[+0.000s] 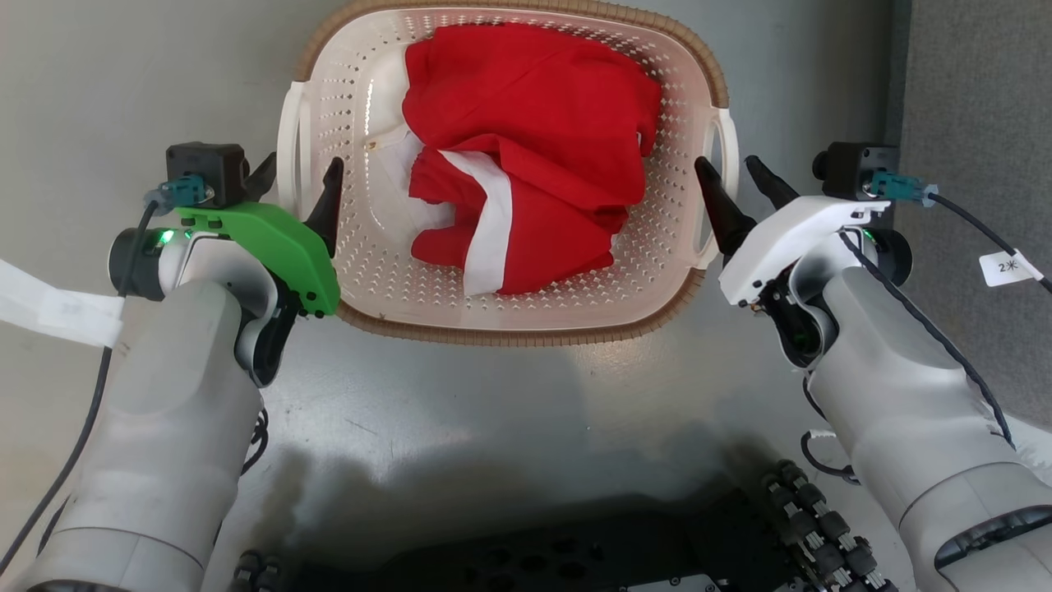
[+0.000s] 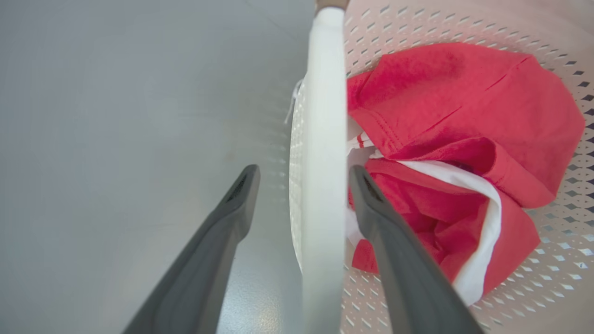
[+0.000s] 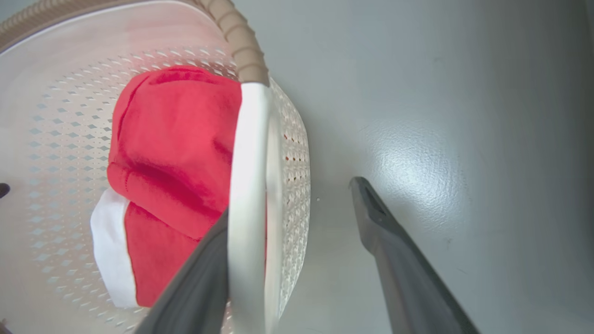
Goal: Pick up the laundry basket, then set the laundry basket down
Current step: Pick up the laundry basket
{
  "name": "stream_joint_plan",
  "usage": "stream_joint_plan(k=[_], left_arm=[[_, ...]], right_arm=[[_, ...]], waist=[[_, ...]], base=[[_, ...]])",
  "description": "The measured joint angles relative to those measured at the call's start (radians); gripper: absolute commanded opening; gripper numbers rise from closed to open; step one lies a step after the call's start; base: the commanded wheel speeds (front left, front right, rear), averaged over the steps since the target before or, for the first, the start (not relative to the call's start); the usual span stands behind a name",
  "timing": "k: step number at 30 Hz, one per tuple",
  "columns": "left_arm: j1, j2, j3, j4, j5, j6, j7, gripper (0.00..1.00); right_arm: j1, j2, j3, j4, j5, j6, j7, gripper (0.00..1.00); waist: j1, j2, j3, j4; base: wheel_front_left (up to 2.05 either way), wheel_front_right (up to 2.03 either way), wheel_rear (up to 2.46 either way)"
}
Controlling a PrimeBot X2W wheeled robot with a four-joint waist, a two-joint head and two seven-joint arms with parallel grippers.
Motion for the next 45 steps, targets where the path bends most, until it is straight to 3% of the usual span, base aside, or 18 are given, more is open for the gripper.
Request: stream_joint_plan(k=[4,6,7,8,9,10,11,45], left_arm=[[-0.015,0.0,-0.019,0.022,-0.019,0.0,0.0,1.0],[-0.02,0.0,-0.026,0.026,-0.035,0.0,0.0,1.0],[-0.02,0.0,-0.03,0.027,-0.045,0.0,0.0,0.91],[-0.021,0.0,-0.035,0.029,-0.051,0.0,0.0,0.76],[-0.022,0.0,-0.041,0.031,-0.054,0.0,0.0,0.47],[-0.024,0.0,-0.047,0.033,-0.06,0.0,0.0,0.31],[-0.027,0.0,-0.056,0.034,-0.063,0.0,0.0,0.0],[-0.028,-0.05,-0.129,0.149,-0.26,0.001,-0.012,0.0]], right_arm=[[-0.009,0.0,0.014,0.015,0.014,0.0,-0.002,0.97],[-0.012,0.0,0.025,0.016,0.028,0.0,-0.004,0.78],[-0.016,0.0,0.033,0.017,0.036,0.0,-0.006,0.52],[-0.019,0.0,0.039,0.017,0.046,0.0,-0.006,0.43],[-0.021,0.001,0.044,0.017,0.053,0.0,-0.006,0.32],[-0.022,0.002,0.048,0.017,0.059,0.001,-0.007,0.27],[-0.024,0.004,0.054,0.017,0.064,0.005,-0.009,0.0],[-0.072,-0.007,0.185,0.098,0.087,0.004,-0.043,0.0]], waist=[[0.0,0.0,0.003,0.0],[0.0,0.0,0.003,0.0],[0.0,0.0,0.004,0.0],[-0.0001,0.0,0.004,0.001],[0.0,0.0,0.004,0.001],[-0.0001,0.0,0.004,0.001],[0.0,0.0,0.004,0.001],[-0.0001,0.0,-0.103,0.023]], base=[[0.0,0.0,0.0],[0.0,0.0,0.0],[0.0,0.0,0.0],[0.0,0.0,0.0],[0.0,0.0,0.0],[0.0,0.0,0.0],[0.0,0.0,0.0],[0.0,0.0,0.0]])
